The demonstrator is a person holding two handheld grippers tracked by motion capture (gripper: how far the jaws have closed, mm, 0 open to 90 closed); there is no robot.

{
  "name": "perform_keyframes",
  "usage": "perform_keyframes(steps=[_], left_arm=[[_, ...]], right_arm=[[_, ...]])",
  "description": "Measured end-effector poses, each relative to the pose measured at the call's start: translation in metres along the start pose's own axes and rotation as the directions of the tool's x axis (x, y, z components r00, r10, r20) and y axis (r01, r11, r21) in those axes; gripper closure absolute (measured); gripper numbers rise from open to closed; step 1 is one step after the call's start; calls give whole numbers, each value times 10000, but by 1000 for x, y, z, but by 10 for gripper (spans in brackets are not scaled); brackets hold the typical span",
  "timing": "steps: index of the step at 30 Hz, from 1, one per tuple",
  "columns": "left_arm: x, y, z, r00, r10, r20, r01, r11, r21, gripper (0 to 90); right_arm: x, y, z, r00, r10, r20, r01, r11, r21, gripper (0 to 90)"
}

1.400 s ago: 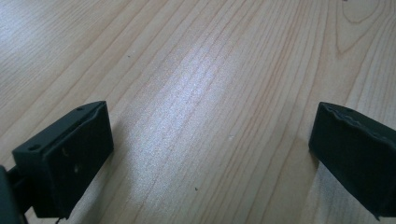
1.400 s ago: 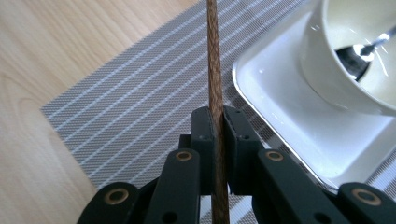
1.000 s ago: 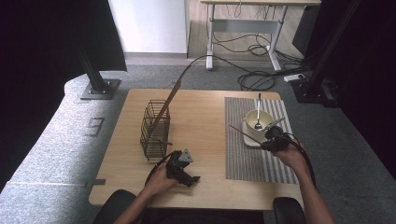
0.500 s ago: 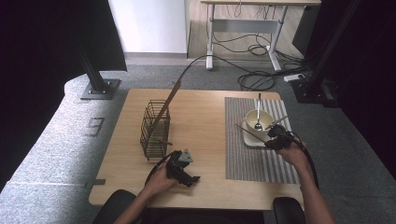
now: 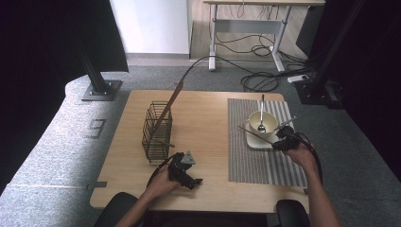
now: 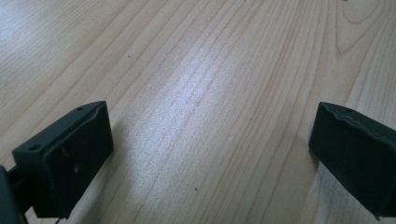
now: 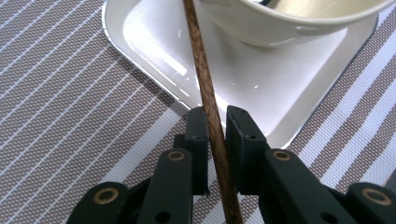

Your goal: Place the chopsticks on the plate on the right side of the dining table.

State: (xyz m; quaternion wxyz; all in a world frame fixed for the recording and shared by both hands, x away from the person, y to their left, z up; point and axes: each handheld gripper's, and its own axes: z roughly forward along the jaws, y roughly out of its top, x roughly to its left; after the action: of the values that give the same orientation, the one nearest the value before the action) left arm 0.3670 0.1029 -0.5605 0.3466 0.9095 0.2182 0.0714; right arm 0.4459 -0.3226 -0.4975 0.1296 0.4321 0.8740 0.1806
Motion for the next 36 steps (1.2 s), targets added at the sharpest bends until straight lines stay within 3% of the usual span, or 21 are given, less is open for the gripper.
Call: perform_keyframes(steps=[16, 29, 36], left_arm=[[0, 0, 0, 10000, -6, -3, 6, 10000, -5, 0], [0, 0, 0, 10000, -4, -2, 4, 10000, -3, 0], [0, 0, 0, 10000, -4, -5, 4, 10000, -6, 0]], right_arm=[[-18, -4, 7, 9981, 439, 441, -438, 9990, -34, 683], [-23, -5, 10, 9955, 723, 605, -711, 9972, -217, 607], [-17, -6, -1, 9955, 714, 626, -657, 9939, -886, 454]])
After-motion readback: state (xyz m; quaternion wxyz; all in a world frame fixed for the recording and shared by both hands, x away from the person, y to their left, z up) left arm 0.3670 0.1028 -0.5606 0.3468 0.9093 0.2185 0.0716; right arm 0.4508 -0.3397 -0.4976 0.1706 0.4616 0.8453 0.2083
